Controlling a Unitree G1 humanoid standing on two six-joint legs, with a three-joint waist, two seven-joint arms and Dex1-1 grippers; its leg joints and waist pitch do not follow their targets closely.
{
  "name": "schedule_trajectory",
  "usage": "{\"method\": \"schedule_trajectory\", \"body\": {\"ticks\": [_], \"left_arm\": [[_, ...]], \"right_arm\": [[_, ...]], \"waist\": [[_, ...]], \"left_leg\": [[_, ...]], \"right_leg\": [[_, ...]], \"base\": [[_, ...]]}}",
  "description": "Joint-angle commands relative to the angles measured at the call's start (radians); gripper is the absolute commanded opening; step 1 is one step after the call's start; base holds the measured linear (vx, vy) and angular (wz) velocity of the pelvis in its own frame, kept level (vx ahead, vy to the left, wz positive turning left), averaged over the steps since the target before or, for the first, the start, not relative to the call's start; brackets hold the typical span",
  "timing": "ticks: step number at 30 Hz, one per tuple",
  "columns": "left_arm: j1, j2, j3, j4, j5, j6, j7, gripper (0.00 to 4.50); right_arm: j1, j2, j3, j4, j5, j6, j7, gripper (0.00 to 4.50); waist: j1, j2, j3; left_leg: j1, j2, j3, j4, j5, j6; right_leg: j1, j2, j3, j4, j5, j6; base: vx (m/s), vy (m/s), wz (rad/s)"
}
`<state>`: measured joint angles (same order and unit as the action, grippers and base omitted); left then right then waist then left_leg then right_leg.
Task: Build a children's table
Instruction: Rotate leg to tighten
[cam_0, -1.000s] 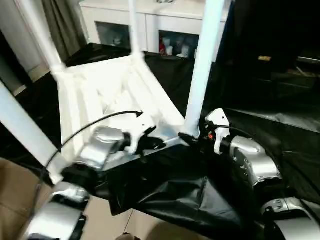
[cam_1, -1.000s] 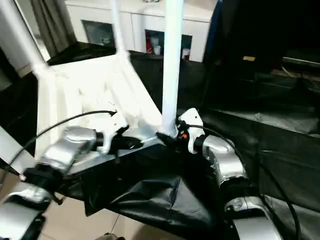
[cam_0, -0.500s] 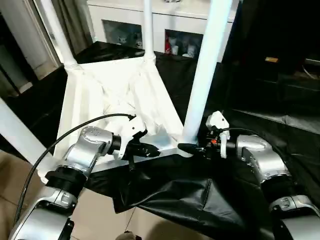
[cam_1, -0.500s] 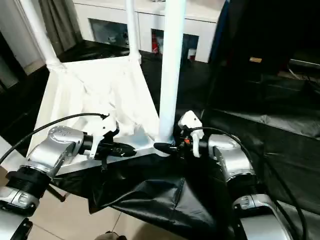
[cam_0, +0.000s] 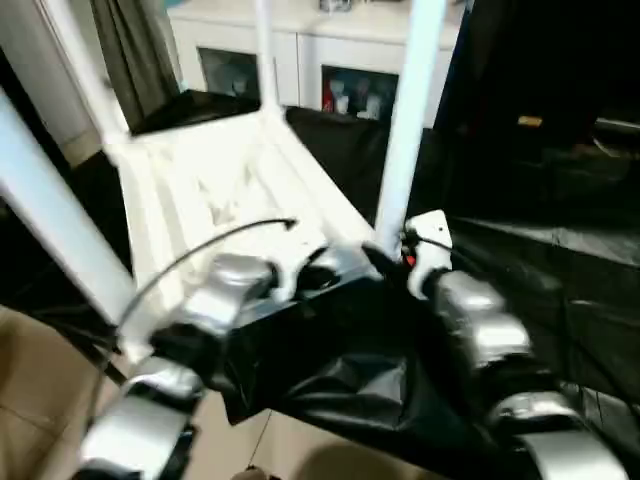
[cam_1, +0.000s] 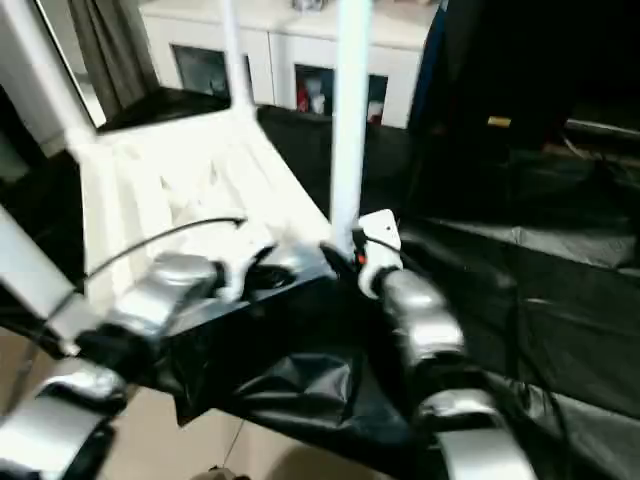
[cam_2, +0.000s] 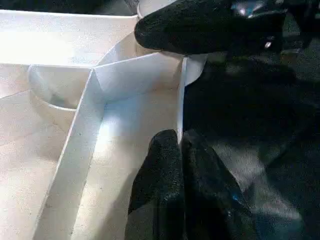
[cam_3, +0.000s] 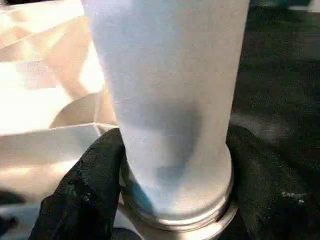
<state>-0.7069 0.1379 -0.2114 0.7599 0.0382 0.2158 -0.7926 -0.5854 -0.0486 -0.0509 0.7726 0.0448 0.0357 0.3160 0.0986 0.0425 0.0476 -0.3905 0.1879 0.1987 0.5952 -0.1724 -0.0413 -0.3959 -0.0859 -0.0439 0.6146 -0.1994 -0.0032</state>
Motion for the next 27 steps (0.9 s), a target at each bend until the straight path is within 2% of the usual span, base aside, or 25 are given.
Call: {"method": "schedule_trajectory", "body": {"ticks": [1, 3, 4, 6, 8, 9, 12, 14, 15, 17, 20, 24, 25, 27], "left_arm": [[-0.049, -0.06, 0.002, 0.006, -0.008, -0.04, 0.053, 0.0], [-0.049, -0.063, -0.003, 0.006, -0.012, -0.057, 0.028, 0.0], [-0.041, -0.056, -0.006, -0.008, -0.022, -0.061, -0.005, 0.0], [-0.032, -0.044, -0.011, -0.022, -0.03, -0.066, -0.038, 0.0], [-0.022, -0.024, -0.019, -0.032, -0.026, -0.078, -0.062, 0.0], [-0.003, 0.013, -0.024, -0.047, -0.024, -0.094, -0.113, 0.0], [0.013, 0.045, -0.027, -0.057, -0.029, -0.105, -0.166, 0.0], [0.038, 0.083, -0.029, -0.094, -0.051, -0.101, -0.251, 0.0], [0.051, 0.1, -0.031, -0.118, -0.063, -0.092, -0.292, 0.0], [0.057, 0.109, -0.032, -0.131, -0.069, -0.085, -0.31, 0.0], [0.079, 0.14, -0.042, -0.17, -0.082, -0.071, -0.37, 0.0], [0.107, 0.163, -0.051, -0.218, -0.097, -0.043, -0.42, 0.0], [0.116, 0.168, -0.053, -0.237, -0.103, -0.03, -0.432, 0.0], [0.121, 0.17, -0.054, -0.248, -0.104, -0.024, -0.432, 0.0]], "right_arm": [[0.011, 0.085, 0.083, 0.028, -0.019, 0.003, 0.047, 2.72], [0.013, 0.093, 0.092, 0.023, -0.007, -0.012, 0.102, 2.72], [0.016, 0.083, 0.094, 0.012, 0.002, -0.022, 0.137, 3.42], [0.017, 0.068, 0.098, 0.001, 0.004, -0.035, 0.156, 3.42], [0.018, 0.04, 0.101, -0.011, 0.001, -0.044, 0.177, 3.62], [0.021, -0.017, 0.103, -0.037, 0.001, -0.053, 0.236, 3.86], [0.029, -0.075, 0.109, -0.063, 0.016, -0.05, 0.34, 3.86], [0.048, -0.151, 0.124, -0.107, 0.037, -0.036, 0.495, 3.86], [0.053, -0.181, 0.128, -0.123, 0.048, -0.024, 0.554, 3.86], [0.054, -0.196, 0.127, -0.127, 0.054, -0.021, 0.589, 3.86], [0.046, -0.246, 0.134, -0.129, 0.074, -0.012, 0.692, 3.86], [0.026, -0.266, 0.131, -0.113, 0.087, -0.005, 0.74, 3.86], [0.021, -0.269, 0.132, -0.112, 0.092, -0.001, 0.756, 3.59], [0.018, -0.269, 0.138, -0.108, 0.089, 0.007, 0.774, 3.59]], "waist": [[-0.006, -0.004, -0.06], [-0.006, -0.004, -0.06], [-0.005, -0.009, -0.061], [-0.007, -0.007, -0.062], [-0.006, -0.008, -0.064], [-0.006, -0.008, -0.067], [-0.007, -0.01, -0.071], [-0.001, -0.012, -0.074], [0.002, -0.009, -0.077], [0.001, -0.01, -0.076], [0.006, -0.01, -0.073], [0.012, -0.01, -0.069], [0.013, -0.01, -0.068], [0.014, -0.012, -0.067]], "left_leg": [[0.031, 0.04, -0.026, -0.085, -0.296, -0.019], [0.029, 0.04, -0.027, -0.085, -0.294, -0.013], [0.027, 0.04, -0.027, -0.085, -0.288, -0.005], [0.023, 0.04, -0.027, -0.085, -0.269, 0.004], [0.023, 0.04, -0.027, -0.083, -0.256, 0.012], [0.02, 0.04, -0.026, -0.079, -0.21, 0.029], [0.015, 0.039, -0.022, -0.069, -0.151, 0.069], [0.013, 0.04, -0.02, -0.061, -0.121, 0.102], [0.015, 0.043, -0.017, -0.058, -0.106, 0.117], [0.013, 0.043, -0.016, -0.054, -0.09, 0.136], [0.016, 0.046, -0.016, -0.056, -0.123, 0.131], [0.022, 0.051, -0.016, -0.064, -0.174, 0.09], [0.023, 0.051, -0.015, -0.065, -0.182, 0.083], [0.023, 0.05, -0.014, -0.066, -0.188, 0.076]], "right_leg": [[0.028, -0.062, 0.035, -0.088, -0.249, -0.184], [0.029, -0.062, 0.035, -0.088, -0.239, -0.182], [0.032, -0.064, 0.035, -0.086, -0.23, -0.184], [0.034, -0.064, 0.034, -0.082, -0.201, -0.19], [0.036, -0.064, 0.033, -0.08, -0.176, -0.196], [0.04, -0.063, 0.032, -0.074, -0.11, -0.21], [0.045, -0.061, 0.03, -0.062, -0.009, -0.235], [0.05, -0.06, 0.026, -0.054, 0.048, -0.256], [0.045, -0.058, 0.025, -0.049, 0.077, -0.268], [0.042, -0.056, 0.025, -0.044, 0.11, -0.283], [0.041, -0.059, 0.024, -0.051, 0.037, -0.292], [0.034, -0.06, 0.026, -0.057, -0.054, -0.281], [0.034, -0.06, 0.027, -0.058, -0.066, -0.28], [0.032, -0.06, 0.027, -0.06, -0.085, -0.273]], "base": [[0.0, 0.0, 0.0], [0.0, 0.0, 0.0], [0.0, 0.0, 0.0], [0.0, 0.0, 0.0], [0.0, 0.0, 0.0], [0.0, 0.0, 0.0], [0.0, 0.0, 0.0], [0.0, 0.0, 0.0], [0.0, 0.0, 0.0], [0.0, 0.0, 0.0], [0.0, 0.0, 0.0], [0.0, 0.0, 0.0], [0.0, 0.0, 0.0], [0.0, 0.0, 0.0]]}}
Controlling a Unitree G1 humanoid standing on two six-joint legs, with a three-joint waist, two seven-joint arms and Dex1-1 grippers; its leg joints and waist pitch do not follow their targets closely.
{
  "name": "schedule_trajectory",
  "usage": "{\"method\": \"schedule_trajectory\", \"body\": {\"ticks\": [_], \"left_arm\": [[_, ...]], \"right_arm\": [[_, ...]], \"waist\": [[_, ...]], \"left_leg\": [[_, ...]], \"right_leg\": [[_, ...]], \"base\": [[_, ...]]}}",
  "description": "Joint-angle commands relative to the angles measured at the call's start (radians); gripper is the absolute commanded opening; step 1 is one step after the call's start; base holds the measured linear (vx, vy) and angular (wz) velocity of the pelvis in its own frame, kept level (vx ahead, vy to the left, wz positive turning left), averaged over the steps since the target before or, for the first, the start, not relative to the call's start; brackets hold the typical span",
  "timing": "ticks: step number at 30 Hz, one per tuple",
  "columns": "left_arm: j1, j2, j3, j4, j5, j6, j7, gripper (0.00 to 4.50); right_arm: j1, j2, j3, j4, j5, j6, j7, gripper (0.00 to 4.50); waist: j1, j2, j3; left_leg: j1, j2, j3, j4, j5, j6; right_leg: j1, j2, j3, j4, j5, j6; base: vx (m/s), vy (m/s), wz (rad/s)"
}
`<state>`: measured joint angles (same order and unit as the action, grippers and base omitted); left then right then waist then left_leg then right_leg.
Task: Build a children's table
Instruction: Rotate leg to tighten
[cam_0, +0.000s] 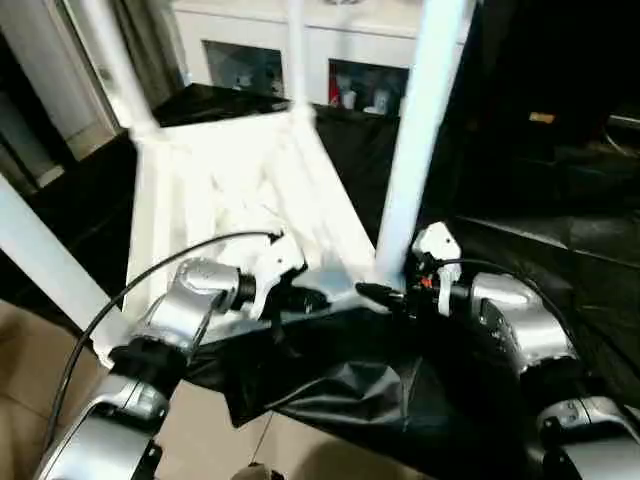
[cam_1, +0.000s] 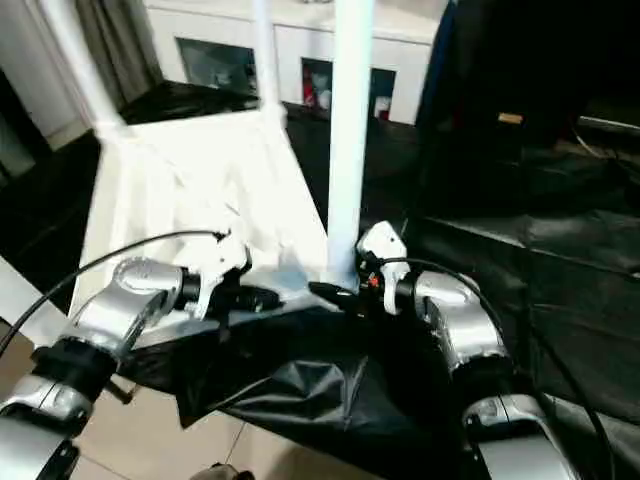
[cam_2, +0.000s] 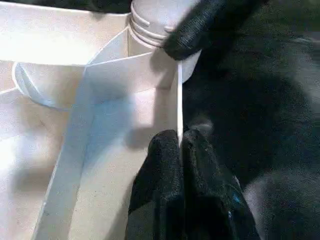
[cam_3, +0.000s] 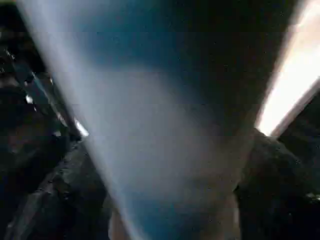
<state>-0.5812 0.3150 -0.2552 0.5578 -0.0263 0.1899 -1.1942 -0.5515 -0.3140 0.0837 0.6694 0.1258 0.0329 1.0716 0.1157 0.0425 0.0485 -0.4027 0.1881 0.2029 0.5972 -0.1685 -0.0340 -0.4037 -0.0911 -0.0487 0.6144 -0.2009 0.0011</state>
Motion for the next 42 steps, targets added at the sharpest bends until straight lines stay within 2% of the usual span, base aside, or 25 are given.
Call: {"method": "schedule_trajectory", "body": {"ticks": [1, 3, 8, 13, 14, 19, 20, 21, 22, 23, 25, 26, 27, 28, 29, 32, 33, 35, 37, 40, 41, 42], "left_arm": [[-0.004, -0.007, -0.009, -0.047, -0.039, 0.002, -0.026, 0.0], [-0.004, -0.008, -0.005, -0.046, -0.031, 0.001, -0.013, 0.0], [-0.006, -0.009, 0.0, -0.04, -0.018, -0.001, 0.017, 0.0], [-0.012, -0.028, 0.009, -0.027, 0.004, 0.002, 0.087, 0.0], [-0.012, -0.028, 0.009, -0.027, 0.004, 0.002, 0.087, 0.0], [-0.095, -0.113, 0.026, 0.108, 0.071, -0.005, 0.329, 0.0], [-0.117, -0.136, 0.029, 0.139, 0.082, -0.005, 0.381, 0.0], [-0.117, -0.137, 0.029, 0.139, 0.082, -0.005, 0.382, 0.0], [-0.147, -0.168, 0.035, 0.18, 0.088, -0.015, 0.444, 0.0], [-0.153, -0.174, 0.034, 0.187, 0.09, -0.016, 0.453, 0.0], [-0.182, -0.205, 0.035, 0.223, 0.101, -0.017, 0.508, 0.0], [-0.197, -0.223, 0.035, 0.238, 0.102, -0.018, 0.525, 0.0], [-0.2, -0.228, 0.034, 0.241, 0.101, -0.019, 0.525, 0.0], [-0.205, -0.233, 0.033, 0.25, 0.102, -0.024, 0.526, 0.0], [-0.205, -0.236, 0.032, 0.25, 0.098, -0.028, 0.514, 0.0], [-0.195, -0.236, 0.023, 0.237, 0.087, -0.039, 0.46, 0.0], [-0.173, -0.223, 0.005, 0.207, 0.075, -0.051, 0.382, 0.0], [-0.16, -0.212, -0.004, 0.192, 0.071, -0.057, 0.345, 0.0], [-0.145, -0.185, -0.012, 0.175, 0.068, -0.066, 0.291, 0.0], [-0.107, -0.118, -0.024, 0.117, 0.047, -0.08, 0.161, 0.0], [-0.1, -0.105, -0.025, 0.103, 0.038, -0.078, 0.132, 0.0], [-0.094, -0.093, -0.024, 0.088, 0.027, -0.07, 0.102, 0.0]], "right_arm": [[-0.017, -0.002, 0.006, -0.003, 0.007, 0.012, 0.021, 3.46], [-0.019, 0.004, 0.012, 0.0, 0.009, 0.019, 0.028, 3.34], [-0.006, 0.016, 0.023, 0.001, 0.006, 0.025, 0.024, 2.87], [0.02, 0.048, 0.014, 0.011, -0.016, 0.03, -0.074, 2.64], [0.02, 0.048, 0.014, 0.011, -0.016, 0.03, -0.074, 2.62], [0.012, 0.153, -0.035, 0.098, -0.07, 0.071, -0.425, 2.6], [0.007, 0.185, -0.05, 0.115, -0.075, 0.079, -0.512, 2.6], [0.007, 0.186, -0.05, 0.115, -0.075, 0.079, -0.513, 2.59], [-0.001, 0.222, -0.05, 0.138, -0.098, 0.075, -0.62, 2.59], [-0.004, 0.23, -0.048, 0.145, -0.105, 0.077, -0.645, 2.59], [-0.023, 0.274, -0.043, 0.18, -0.125, 0.073, -0.738, 2.59], [-0.035, 0.305, -0.04, 0.19, -0.122, 0.053, -0.747, 2.59], [-0.038, 0.317, -0.038, 0.189, -0.119, 0.044, -0.738, 3.15], [-0.041, 0.328, -0.038, 0.189, -0.111, 0.037, -0.727, 3.15], [-0.043, 0.337, -0.035, 0.18, -0.103, 0.03, -0.706, 3.29], [-0.044, 0.344, -0.036, 0.155, -0.078, 0.031, -0.648, 3.47], [-0.044, 0.326, -0.03, 0.137, -0.069, 0.028, -0.597, 3.6], [-0.042, 0.307, -0.019, 0.127, -0.068, 0.023, -0.565, 3.72], [-0.032, 0.262, -0.003, 0.097, -0.059, 0.006, -0.471, 3.72], [0.003, 0.153, 0.013, 0.022, -0.026, -0.019, -0.251, 3.72], [0.008, 0.132, 0.015, 0.011, -0.017, -0.017, -0.209, 3.72], [0.012, 0.109, 0.016, 0.004, -0.011, -0.015, -0.169, 3.72]], "waist": [[-0.003, -0.011, -0.068], [-0.004, -0.018, -0.068], [-0.002, -0.02, -0.07], [-0.003, -0.019, -0.068], [-0.005, -0.019, -0.066], [-0.014, -0.018, -0.06], [-0.016, -0.018, -0.058], [-0.018, -0.017, -0.057], [-0.02, -0.018, -0.057], [-0.022, -0.016, -0.055], [-0.025, -0.018, -0.054], [-0.027, -0.01, -0.054], [-0.029, -0.013, -0.055], [-0.025, -0.011, -0.055], [-0.027, -0.014, -0.055], [-0.031, -0.014, -0.056], [-0.032, -0.015, -0.056], [-0.029, -0.016, -0.059], [-0.03, -0.015, -0.061], [-0.023, -0.017, -0.069], [-0.018, -0.016, -0.073], [-0.018, -0.015, -0.076]], "left_leg": [[0.036, 0.05, -0.018, -0.069, -0.196, 0.066], [0.031, 0.047, -0.019, -0.069, -0.184, 0.065], [0.03, 0.046, -0.019, -0.065, -0.151, 0.076], [0.031, 0.047, -0.02, -0.068, -0.17, 0.068], [0.032, 0.047, -0.02, -0.07, -0.181, 0.061], [0.039, 0.043, -0.022, -0.078, -0.244, 0.015], [0.042, 0.043, -0.023, -0.082, -0.267, -0.004], [0.044, 0.043, -0.024, -0.083, -0.285, -0.012], [0.044, 0.041, -0.028, -0.085, -0.31, -0.023], [0.049, 0.041, -0.028, -0.088, -0.33, -0.034], [0.049, 0.04, -0.03, -0.09, -0.357, -0.041], [0.049, 0.04, -0.033, -0.092, -0.377, -0.048], [0.049, 0.039, -0.034, -0.092, -0.383, -0.049], [0.051, 0.039, -0.034, -0.093, -0.391, -0.044], [0.048, 0.038, -0.034, -0.093, -0.388, -0.035], [0.037, 0.039, -0.037, -0.098, -0.368, -0.021], [0.037, 0.038, -0.037, -0.097, -0.365, -0.016], [0.034, 0.039, -0.036, -0.094, -0.342, -0.004], [0.031, 0.039, -0.034, -0.093, -0.299, 0.009], [0.025, 0.04, -0.03, -0.08, -0.217, 0.053], [0.023, 0.041, -0.027, -0.073, -0.17, 0.077], [0.022, 0.041, -0.025, -0.066, -0.127, 0.103]], "right_leg": [[0.04, -0.055, 0.032, -0.061, -0.089, -0.274], [0.043, -0.057, 0.032, -0.06, -0.091, -0.265], [0.043, -0.058, 0.032, -0.058, -0.072, -0.262], [0.04, -0.058, 0.032, -0.062, -0.107, -0.256], [0.039, -0.059, 0.033, -0.065, -0.128, -0.251], [0.033, -0.06, 0.036, -0.081, -0.245, -0.217], [0.03, -0.059, 0.037, -0.085, -0.279, -0.206], [0.028, -0.06, 0.038, -0.088, -0.303, -0.199], [0.031, -0.062, 0.036, -0.091, -0.343, -0.184], [0.024, -0.062, 0.038, -0.097, -0.373, -0.171], [0.023, -0.062, 0.038, -0.101, -0.396, -0.159], [0.022, -0.063, 0.038, -0.104, -0.404, -0.153], [0.024, -0.063, 0.036, -0.103, -0.403, -0.152], [0.023, -0.064, 0.038, -0.105, -0.399, -0.147], [0.025, -0.064, 0.039, -0.106, -0.387, -0.147], [0.033, -0.063, 0.038, -0.1, -0.354, -0.15], [0.032, -0.063, 0.038, -0.1, -0.346, -0.154], [0.036, -0.066, 0.04, -0.096, -0.311, -0.164], [0.039, -0.063, 0.039, -0.089, -0.242, -0.183], [0.05, -0.063, 0.037, -0.073, -0.111, -0.215], [0.054, -0.059, 0.034, -0.062, -0.027, -0.235], [0.052, -0.056, 0.032, -0.052, 0.055, -0.261]], "base": [[0.0, 0.0, 0.0], [0.0, 0.0, 0.0], [0.0, 0.0, 0.0], [0.0, 0.0, 0.0], [0.0, 0.0, 0.0], [0.0, 0.0, 0.0], [0.0, 0.0, 0.0], [0.0, 0.0, 0.0], [0.0, 0.0, 0.0], [0.0, 0.0, 0.0], [0.0, 0.0, 0.0], [0.0, 0.0, 0.0], [0.0, 0.0, 0.0], [0.0, 0.0, 0.0], [0.0, 0.0, 0.0], [0.0, 0.0, 0.0], [0.0, 0.0, 0.0], [0.0, 0.0, 0.0], [0.0, 0.0, 0.0], [0.02, -0.002, -0.01], [0.091, -0.012, -0.03], [0.064, -0.01, -0.02]]}}
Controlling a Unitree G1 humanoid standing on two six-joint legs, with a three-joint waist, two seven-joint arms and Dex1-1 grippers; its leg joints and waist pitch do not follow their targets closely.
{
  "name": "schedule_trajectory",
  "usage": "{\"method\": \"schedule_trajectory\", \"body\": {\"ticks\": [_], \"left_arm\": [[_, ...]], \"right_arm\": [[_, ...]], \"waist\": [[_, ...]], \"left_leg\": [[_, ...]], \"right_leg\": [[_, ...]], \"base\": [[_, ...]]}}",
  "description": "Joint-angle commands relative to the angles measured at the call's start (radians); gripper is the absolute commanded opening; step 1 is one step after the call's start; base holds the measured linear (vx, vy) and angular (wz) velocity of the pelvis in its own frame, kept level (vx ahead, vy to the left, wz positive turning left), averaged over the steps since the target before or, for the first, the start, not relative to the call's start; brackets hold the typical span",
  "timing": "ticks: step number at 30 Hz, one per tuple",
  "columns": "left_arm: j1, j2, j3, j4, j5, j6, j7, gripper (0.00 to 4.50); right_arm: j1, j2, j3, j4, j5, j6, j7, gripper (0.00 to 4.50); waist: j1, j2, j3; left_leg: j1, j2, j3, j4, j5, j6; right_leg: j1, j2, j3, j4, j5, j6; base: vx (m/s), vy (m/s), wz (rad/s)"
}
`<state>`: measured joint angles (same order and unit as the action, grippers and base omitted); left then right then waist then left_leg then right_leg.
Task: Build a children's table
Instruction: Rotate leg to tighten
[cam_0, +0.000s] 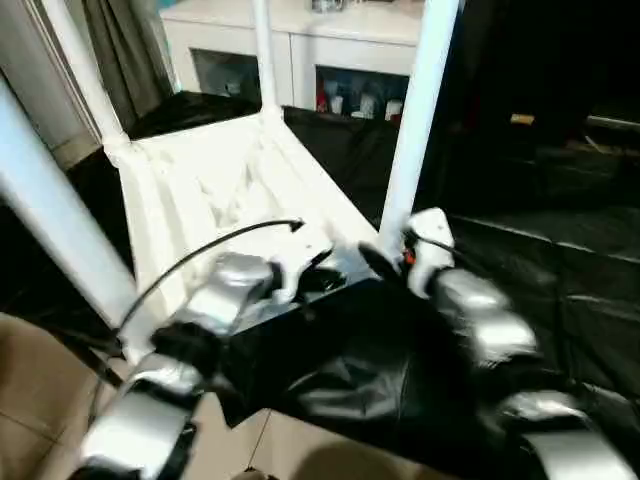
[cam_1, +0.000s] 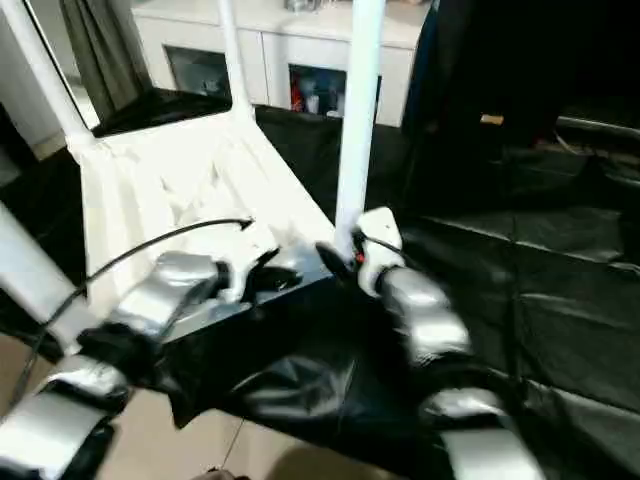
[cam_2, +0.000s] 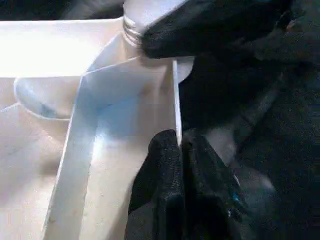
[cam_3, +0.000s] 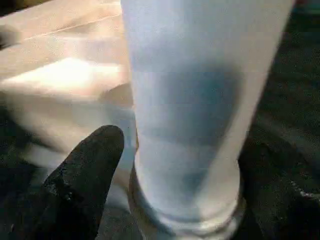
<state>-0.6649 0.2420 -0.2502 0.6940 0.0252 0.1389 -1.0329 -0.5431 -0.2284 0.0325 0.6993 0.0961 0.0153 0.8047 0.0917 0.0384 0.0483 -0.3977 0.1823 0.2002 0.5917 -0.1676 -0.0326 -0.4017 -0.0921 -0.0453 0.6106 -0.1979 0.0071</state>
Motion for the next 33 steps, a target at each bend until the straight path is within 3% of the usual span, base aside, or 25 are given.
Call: {"method": "schedule_trajectory", "body": {"ticks": [1, 2, 3, 5, 7, 12, 14, 19, 20, 22, 23, 25, 26, 29, 30, 31, 33], "left_arm": [[-0.007, -0.013, -0.028, -0.057, -0.03, -0.015, -0.074, 0.0], [-0.004, -0.007, -0.026, -0.065, -0.035, -0.008, -0.088, 0.0], [0.002, 0.013, -0.025, -0.086, -0.046, 0.005, -0.128, 0.0], [0.01, 0.04, -0.025, -0.112, -0.057, 0.025, -0.182, 0.0], [0.014, 0.052, -0.024, -0.123, -0.062, 0.032, -0.196, 0.0], [0.031, 0.079, -0.026, -0.157, -0.08, 0.057, -0.228, 0.0], [0.034, 0.081, -0.024, -0.159, -0.078, 0.054, -0.222, 0.0], [0.032, 0.073, -0.013, -0.151, -0.062, 0.049, -0.189, 0.0], [0.024, 0.066, -0.013, -0.138, -0.051, 0.044, -0.161, 0.0], [0.009, 0.052, -0.01, -0.11, -0.027, 0.05, -0.096, 0.0], [-0.01, 0.034, -0.003, -0.068, -0.002, 0.061, -0.01, 0.0], [-0.02, 0.021, 0.004, -0.046, 0.005, 0.057, 0.033, 0.0], [-0.033, -0.005, 0.02, -0.018, 0.009, 0.063, 0.103, 0.0], [-0.058, -0.065, 0.037, 0.022, 0.019, 0.08, 0.225, 0.0], [-0.068, -0.087, 0.039, 0.035, 0.021, 0.088, 0.256, 0.0], [-0.078, -0.112, 0.036, 0.048, 0.025, 0.095, 0.285, 0.0], [-0.09, -0.145, 0.03, 0.063, 0.028, 0.096, 0.31, 0.0]], "right_arm": [[0.005, 0.011, 0.068, -0.029, 0.02, 0.003, 0.119, 3.72], [0.006, -0.002, 0.067, -0.031, 0.021, 0.002, 0.141, 3.72], [0.006, -0.033, 0.063, -0.029, 0.023, -0.002, 0.187, 3.72], [-0.002, -0.073, 0.054, -0.024, 0.029, 0.001, 0.248, 3.72], [-0.005, -0.089, 0.054, -0.024, 0.033, 0.004, 0.272, 3.72], [-0.021, -0.111, 0.061, -0.015, 0.039, 0.018, 0.32, 3.4], [-0.025, -0.11, 0.063, -0.012, 0.038, 0.022, 0.324, 3.04], [-0.014, -0.101, 0.071, -0.022, 0.044, 0.039, 0.337, 2.72], [-0.01, -0.093, 0.062, -0.02, 0.049, 0.043, 0.318, 2.7], [-0.008, -0.074, 0.045, -0.006, 0.046, 0.038, 0.259, 2.67], [-0.015, -0.044, 0.018, 0.034, 0.029, 0.029, 0.143, 2.67], [-0.021, -0.028, 0.006, 0.06, 0.014, 0.023, 0.072, 2.66], [-0.026, -0.001, -0.008, 0.091, -0.004, 0.015, -0.033, 2.66], [-0.029, 0.065, -0.038, 0.125, -0.011, 0.03, -0.205, 2.66], [-0.032, 0.089, -0.039, 0.127, -0.014, 0.037, -0.244, 2.65], [-0.037, 0.117, -0.037, 0.128, -0.019, 0.043, -0.289, 2.65], [-0.048, 0.162, -0.035, 0.13, -0.019, 0.057, -0.336, 2.65]], "waist": [[0.007, -0.01, -0.078], [0.01, -0.008, -0.082], [0.012, -0.015, -0.081], [0.02, -0.015, -0.079], [0.025, -0.015, -0.077], [0.024, -0.017, -0.068], [0.023, -0.017, -0.067], [0.023, -0.02, -0.07], [0.024, -0.025, -0.071], [0.022, -0.024, -0.071], [0.02, -0.023, -0.071], [0.017, -0.026, -0.069], [0.014, -0.032, -0.066], [0.005, -0.023, -0.066], [0.002, -0.027, -0.065], [0.002, -0.018, -0.067], [-0.003, -0.022, -0.066]], "left_leg": [[0.018, 0.046, -0.021, -0.056, -0.107, 0.111], [0.021, 0.047, -0.018, -0.049, -0.072, 0.132], [0.018, 0.046, -0.016, -0.047, -0.059, 0.147], [0.019, 0.049, -0.015, -0.047, -0.074, 0.153], [0.023, 0.052, -0.014, -0.048, -0.083, 0.148], [0.026, 0.055, -0.016, -0.06, -0.167, 0.089], [0.026, 0.055, -0.017, -0.061, -0.181, 0.078], [0.024, 0.052, -0.016, -0.058, -0.152, 0.077], [0.024, 0.052, -0.016, -0.056, -0.137, 0.083], [0.023, 0.051, -0.016, -0.055, -0.119, 0.092], [0.023, 0.052, -0.015, -0.055, -0.118, 0.091], [0.026, 0.048, -0.017, -0.059, -0.154, 0.064], [0.026, 0.048, -0.016, -0.061, -0.16, 0.059], [0.029, 0.048, -0.02, -0.066, -0.197, 0.026], [0.029, 0.047, -0.019, -0.067, -0.201, 0.023], [0.03, 0.047, -0.021, -0.067, -0.2, 0.021], [0.031, 0.045, -0.02, -0.068, -0.209, 0.023]], "right_leg": [[0.05, -0.054, 0.027, -0.043, 0.088, -0.28], [0.045, -0.052, 0.026, -0.037, 0.151, -0.302], [0.046, -0.051, 0.024, -0.034, 0.171, -0.314], [0.046, -0.055, 0.024, -0.036, 0.13, -0.32], [0.042, -0.054, 0.025, -0.038, 0.094, -0.317], [0.039, -0.056, 0.027, -0.051, -0.059, -0.294], [0.039, -0.057, 0.028, -0.054, -0.086, -0.285], [0.04, -0.057, 0.029, -0.051, -0.064, -0.28], [0.041, -0.057, 0.029, -0.047, -0.05, -0.281], [0.04, -0.057, 0.029, -0.047, -0.033, -0.282], [0.037, -0.057, 0.031, -0.047, -0.033, -0.282], [0.039, -0.06, 0.031, -0.057, -0.102, -0.269], [0.039, -0.059, 0.031, -0.06, -0.116, -0.265], [0.037, -0.061, 0.033, -0.065, -0.168, -0.25], [0.038, -0.059, 0.032, -0.067, -0.162, -0.243], [0.038, -0.059, 0.033, -0.065, -0.154, -0.244], [0.037, -0.058, 0.033, -0.07, -0.153, -0.239]], "base": [[0.053, -0.011, 0.02], [0.0, 0.0, 0.0], [0.0, 0.0, 0.0], [0.0, 0.0, 0.0], [0.0, 0.0, 0.0], [0.0, 0.0, 0.0], [0.0, 0.0, 0.0], [0.0, 0.0, 0.0], [0.0, 0.0, 0.0], [0.0, 0.0, 0.0], [0.0, 0.0, 0.0], [0.0, 0.0, 0.0], [0.0, 0.0, 0.0], [0.0, 0.0, 0.0], [0.0, 0.0, 0.0], [0.0, 0.0, 0.0], [0.0, 0.0, 0.0]]}}
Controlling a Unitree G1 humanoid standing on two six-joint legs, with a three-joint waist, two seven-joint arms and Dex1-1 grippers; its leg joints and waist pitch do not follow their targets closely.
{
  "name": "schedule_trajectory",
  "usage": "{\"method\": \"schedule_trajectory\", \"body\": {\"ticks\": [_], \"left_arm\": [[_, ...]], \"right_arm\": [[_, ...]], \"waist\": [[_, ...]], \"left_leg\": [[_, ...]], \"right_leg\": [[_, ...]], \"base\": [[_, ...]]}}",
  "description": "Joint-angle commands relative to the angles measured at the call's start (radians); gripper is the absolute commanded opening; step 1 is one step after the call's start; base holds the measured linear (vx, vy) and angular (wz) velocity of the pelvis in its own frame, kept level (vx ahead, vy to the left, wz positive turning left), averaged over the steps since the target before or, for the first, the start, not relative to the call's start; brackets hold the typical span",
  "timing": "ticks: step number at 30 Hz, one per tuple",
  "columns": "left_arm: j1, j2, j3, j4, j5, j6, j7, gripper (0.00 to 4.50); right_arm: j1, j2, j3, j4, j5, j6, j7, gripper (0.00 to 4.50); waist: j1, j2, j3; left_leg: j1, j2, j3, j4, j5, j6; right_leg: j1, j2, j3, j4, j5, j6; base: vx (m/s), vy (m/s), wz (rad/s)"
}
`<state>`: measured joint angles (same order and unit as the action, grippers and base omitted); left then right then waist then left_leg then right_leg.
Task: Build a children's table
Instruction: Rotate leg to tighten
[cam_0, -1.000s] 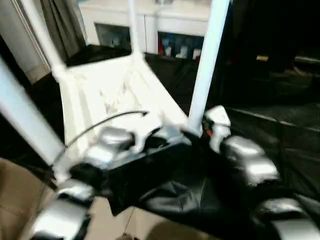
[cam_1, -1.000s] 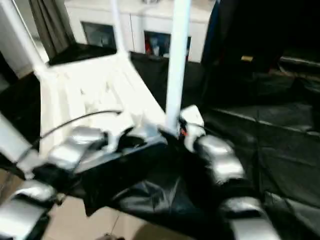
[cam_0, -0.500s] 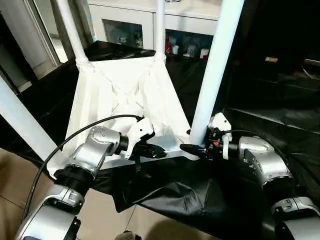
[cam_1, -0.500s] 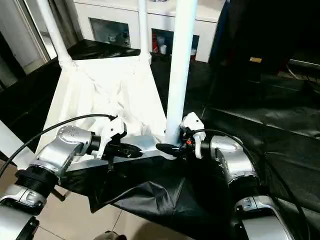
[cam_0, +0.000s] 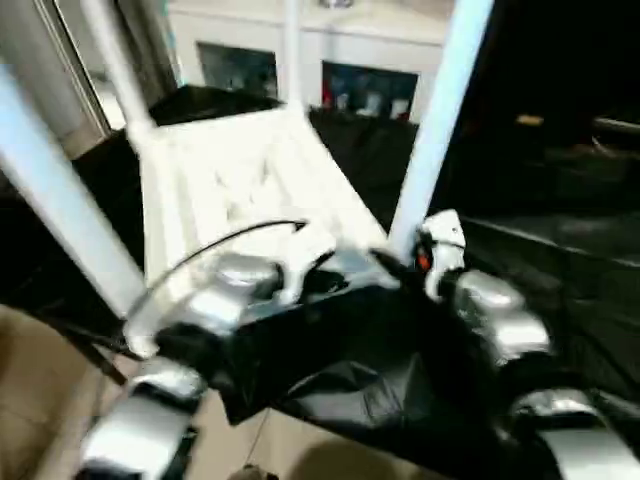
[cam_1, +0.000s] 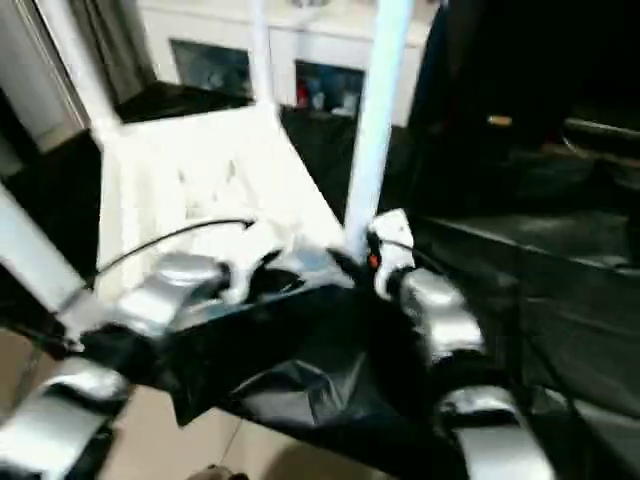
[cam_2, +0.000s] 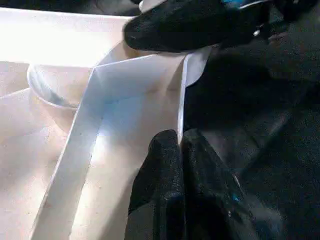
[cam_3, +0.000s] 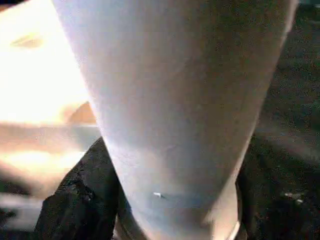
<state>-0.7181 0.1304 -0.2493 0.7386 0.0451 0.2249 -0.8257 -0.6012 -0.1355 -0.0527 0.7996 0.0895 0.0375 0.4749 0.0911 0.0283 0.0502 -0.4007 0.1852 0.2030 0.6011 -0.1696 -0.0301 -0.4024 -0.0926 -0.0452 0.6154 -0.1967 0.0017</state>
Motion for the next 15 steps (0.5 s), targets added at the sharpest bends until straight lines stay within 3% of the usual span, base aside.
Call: {"method": "schedule_trajectory", "body": {"ticks": [1, 4, 5, 6, 9, 11, 15], "left_arm": [[-0.041, -0.048, 0.028, 0.022, 0.005, 0.01, 0.107, 0.0], [-0.047, -0.08, 0.021, 0.02, -0.009, -0.004, 0.093, 0.0], [-0.047, -0.08, 0.015, 0.019, -0.011, -0.011, 0.076, 0.0], [-0.045, -0.077, 0.015, 0.016, -0.015, -0.013, 0.063, 0.0], [-0.03, -0.042, 0.001, -0.003, -0.017, -0.029, -0.007, 0.0], [-0.029, -0.038, 0.0, -0.003, -0.017, -0.028, -0.015, 0.0], [0.011, 0.061, -0.031, -0.049, -0.022, -0.055, -0.191, 0.0]], "right_arm": [[0.007, 0.088, 0.054, 0.028, -0.014, 0.034, -0.014, 2.65], [0.015, 0.13, 0.097, 0.001, -0.016, 0.007, 0.062, 2.65], [0.019, 0.134, 0.11, -0.012, -0.013, 0.006, 0.093, 3.21], [0.02, 0.131, 0.112, -0.018, -0.008, 0.011, 0.108, 3.21], [0.021, 0.085, 0.119, -0.03, -0.015, -0.002, 0.145, 3.54], [0.022, 0.079, 0.12, -0.031, -0.017, -0.004, 0.147, 3.76], [0.056, -0.036, 0.131, -0.095, 0.018, -0.027, 0.377, 3.76]], "waist": [[-0.003, -0.013, -0.067], [-0.002, -0.013, -0.067], [-0.002, -0.011, -0.067], [-0.003, -0.011, -0.067], [-0.003, -0.016, -0.069], [-0.003, -0.013, -0.07], [0.003, -0.013, -0.07]], "left_leg": [[0.033, 0.041, -0.021, -0.077, -0.213, 0.022], [0.03, 0.042, -0.024, -0.079, -0.222, 0.026], [0.031, 0.043, -0.024, -0.08, -0.221, 0.027], [0.032, 0.044, -0.024, -0.08, -0.222, 0.028], [0.028, 0.043, -0.025, -0.078, -0.205, 0.041], [0.028, 0.043, -0.024, -0.076, -0.183, 0.05], [0.024, 0.045, -0.023, -0.072, -0.163, 0.079]], "right_leg": [[0.038, -0.058, 0.033, -0.077, -0.161, -0.231], [0.041, -0.058, 0.032, -0.078, -0.169, -0.221], [0.041, -0.058, 0.032, -0.078, -0.166, -0.221], [0.04, -0.058, 0.032, -0.078, -0.162, -0.222], [0.044, -0.059, 0.032, -0.074, -0.135, -0.225], [0.044, -0.058, 0.031, -0.07, -0.1, -0.236], [0.051, -0.057, 0.028, -0.065, -0.057, -0.245]], "base": [[0.0, 0.0, 0.0], [0.0, 0.0, 0.0], [0.0, 0.0, 0.0], [0.0, 0.0, 0.0], [0.0, 0.0, 0.0], [0.0, 0.0, 0.0], [0.0, 0.0, 0.0]]}}
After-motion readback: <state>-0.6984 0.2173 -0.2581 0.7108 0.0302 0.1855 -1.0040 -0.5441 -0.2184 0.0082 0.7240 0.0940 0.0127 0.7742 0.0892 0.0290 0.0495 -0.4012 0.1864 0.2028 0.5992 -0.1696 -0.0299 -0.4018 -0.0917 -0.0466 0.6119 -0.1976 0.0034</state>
